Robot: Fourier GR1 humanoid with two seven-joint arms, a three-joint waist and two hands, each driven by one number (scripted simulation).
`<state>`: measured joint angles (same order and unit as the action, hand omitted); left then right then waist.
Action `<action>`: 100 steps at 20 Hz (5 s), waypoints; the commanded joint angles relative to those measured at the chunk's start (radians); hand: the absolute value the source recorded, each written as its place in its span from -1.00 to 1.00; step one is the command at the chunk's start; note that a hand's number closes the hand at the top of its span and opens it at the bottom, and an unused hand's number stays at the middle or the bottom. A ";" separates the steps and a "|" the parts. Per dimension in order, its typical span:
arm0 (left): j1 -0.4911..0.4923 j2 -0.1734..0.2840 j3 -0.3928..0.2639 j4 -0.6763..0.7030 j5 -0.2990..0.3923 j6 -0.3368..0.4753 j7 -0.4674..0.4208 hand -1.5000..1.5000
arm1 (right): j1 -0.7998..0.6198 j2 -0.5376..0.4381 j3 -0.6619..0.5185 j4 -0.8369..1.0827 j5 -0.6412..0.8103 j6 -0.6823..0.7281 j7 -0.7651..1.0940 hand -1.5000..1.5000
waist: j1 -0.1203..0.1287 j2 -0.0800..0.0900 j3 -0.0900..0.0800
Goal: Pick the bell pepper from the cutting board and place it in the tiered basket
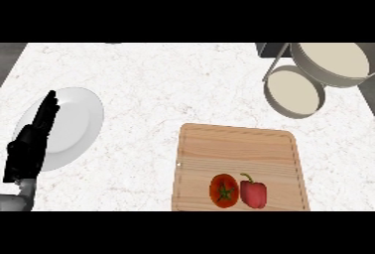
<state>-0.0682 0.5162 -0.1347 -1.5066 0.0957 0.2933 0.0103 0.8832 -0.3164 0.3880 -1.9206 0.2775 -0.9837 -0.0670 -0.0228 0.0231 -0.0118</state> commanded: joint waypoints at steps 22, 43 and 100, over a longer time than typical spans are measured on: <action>-0.170 -0.075 -0.073 0.057 -0.066 -0.007 0.074 0.00 | 0.019 0.121 0.094 -0.423 0.772 0.589 1.100 -1.00 | 0.085 0.010 0.006; -0.092 -0.059 0.009 0.095 -0.064 -0.049 0.007 0.00 | -0.610 0.316 0.240 -0.030 1.060 0.896 1.554 -1.00 | 0.036 -0.016 0.011; -0.114 -0.169 0.048 0.102 -0.145 -0.121 0.017 0.00 | -1.620 0.316 0.134 0.700 0.472 0.646 1.164 1.00 | 0.082 -0.013 0.012</action>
<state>-0.1994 0.3556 -0.0876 -1.4177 -0.0533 0.1795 0.0505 -0.5911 -0.0061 0.5534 -1.2589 0.7771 -0.1978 1.0532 0.0611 0.0124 0.0003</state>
